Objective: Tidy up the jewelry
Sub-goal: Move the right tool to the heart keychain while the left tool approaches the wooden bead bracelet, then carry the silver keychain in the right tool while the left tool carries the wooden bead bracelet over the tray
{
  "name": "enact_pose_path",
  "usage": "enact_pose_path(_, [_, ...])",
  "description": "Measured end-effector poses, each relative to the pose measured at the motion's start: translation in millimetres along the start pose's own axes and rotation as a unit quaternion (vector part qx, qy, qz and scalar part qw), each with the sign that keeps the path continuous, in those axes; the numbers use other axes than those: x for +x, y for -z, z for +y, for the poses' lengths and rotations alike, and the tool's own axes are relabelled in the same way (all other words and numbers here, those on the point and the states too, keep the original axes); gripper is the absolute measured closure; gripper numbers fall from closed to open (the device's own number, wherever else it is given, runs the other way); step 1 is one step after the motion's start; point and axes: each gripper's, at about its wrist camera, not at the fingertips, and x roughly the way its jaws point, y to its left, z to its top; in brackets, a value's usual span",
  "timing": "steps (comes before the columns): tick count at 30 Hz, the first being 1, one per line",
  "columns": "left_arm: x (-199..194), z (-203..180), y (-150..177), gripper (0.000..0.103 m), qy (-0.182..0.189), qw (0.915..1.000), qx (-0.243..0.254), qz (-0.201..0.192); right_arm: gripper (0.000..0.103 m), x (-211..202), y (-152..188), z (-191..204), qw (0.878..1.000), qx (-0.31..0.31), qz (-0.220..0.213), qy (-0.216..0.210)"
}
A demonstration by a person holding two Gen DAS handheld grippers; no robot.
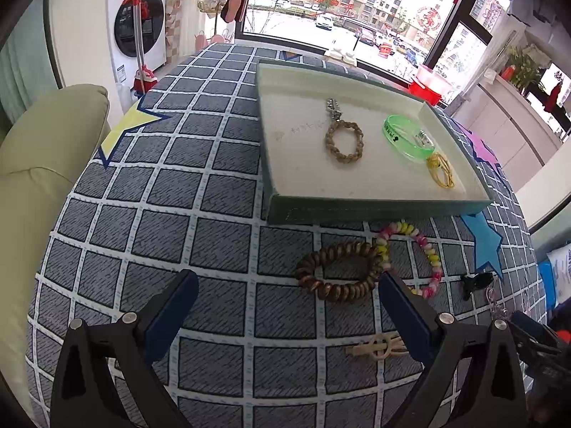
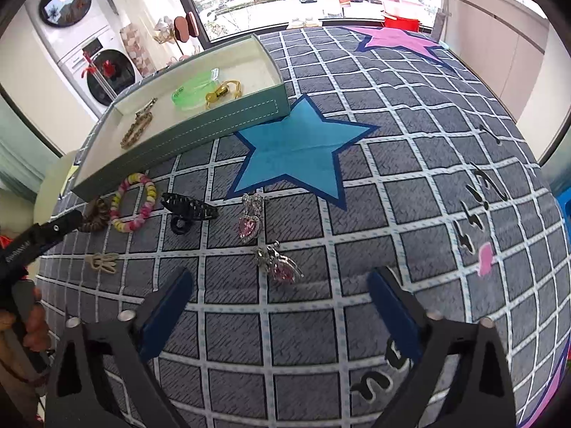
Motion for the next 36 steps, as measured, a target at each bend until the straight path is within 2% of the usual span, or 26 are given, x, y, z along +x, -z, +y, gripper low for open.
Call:
enact_pose_path(3, [5.6, -5.6, -1.1, 0.005, 0.0, 1.0, 0.005, 0.007, 0.017, 3.8, -1.7, 7.1, 1.0, -0.022, -0.008, 0.02])
enact_pose_path(4, [6.3, -7.5, 0.2, 0.005, -0.001, 0.9999, 0.008, 0.007, 0.022, 4.4, -1.9, 9.8, 0.999, -0.029, -0.011, 0.027])
enact_pose_path(6, [6.9, -10.7, 1.9, 0.012, -0.004, 0.9999, 0.015, 0.006, 0.027, 5.8, -1.2, 14.1, 0.998, -0.042, -0.017, 0.045])
enact_pose_path(8, [7.2, -14.9, 3.1, 0.013, -0.015, 0.9995, 0.028, 0.003, 0.032, 6.2, -0.7, 16.6, 0.997, -0.049, -0.02, 0.054])
enact_pose_path(10, [7.3, -16.9, 3.6, 0.019, -0.016, 0.9993, 0.033, 0.0, 0.039, 6.0, -0.3, 18.6, 0.996, -0.058, -0.022, 0.061])
enact_pose_path(13, [6.4, -20.5, 2.8, 0.03, -0.006, 0.9993, 0.036, 0.0, 0.054, 4.6, 0.3, 21.1, 0.995, -0.067, -0.024, 0.063])
enact_pose_path(15, [5.4, -22.6, 2.0, 0.044, 0.006, 0.9992, 0.04, 0.0, 0.064, 3.9, 0.1, 22.4, 0.995, -0.07, -0.024, 0.062])
enact_pose_path(17, [3.3, -26.0, 2.0, 0.052, 0.012, 0.9988, 0.047, -0.001, 0.08, 3.3, 0.1, 24.1, 0.995, -0.073, -0.024, 0.062])
enact_pose_path(18, [1.9, -28.1, 2.2, 0.072, 0.009, 0.9985, 0.053, -0.004, 0.083, 3.1, 0.1, 24.8, 0.995, -0.075, -0.024, 0.061])
enact_pose_path(19, [1.8, -29.7, 2.8, 0.079, 0.007, 0.9981, 0.062, -0.004, 0.083, 2.9, 0.3, 25.3, 0.995, -0.075, -0.024, 0.061])
enact_pose_path(21, [3.6, -28.4, 3.9, 0.079, 0.019, 0.9979, 0.062, 0.007, 0.083, 2.7, 1.1, 25.5, 0.995, -0.075, -0.024, 0.06])
enact_pose_path(36, [-36.8, -21.5, 2.4, 0.079, 0.073, 0.9951, 0.064, -0.024, 0.083, -29.1, 2.2, 15.2, 0.999, -0.037, -0.035, 0.004])
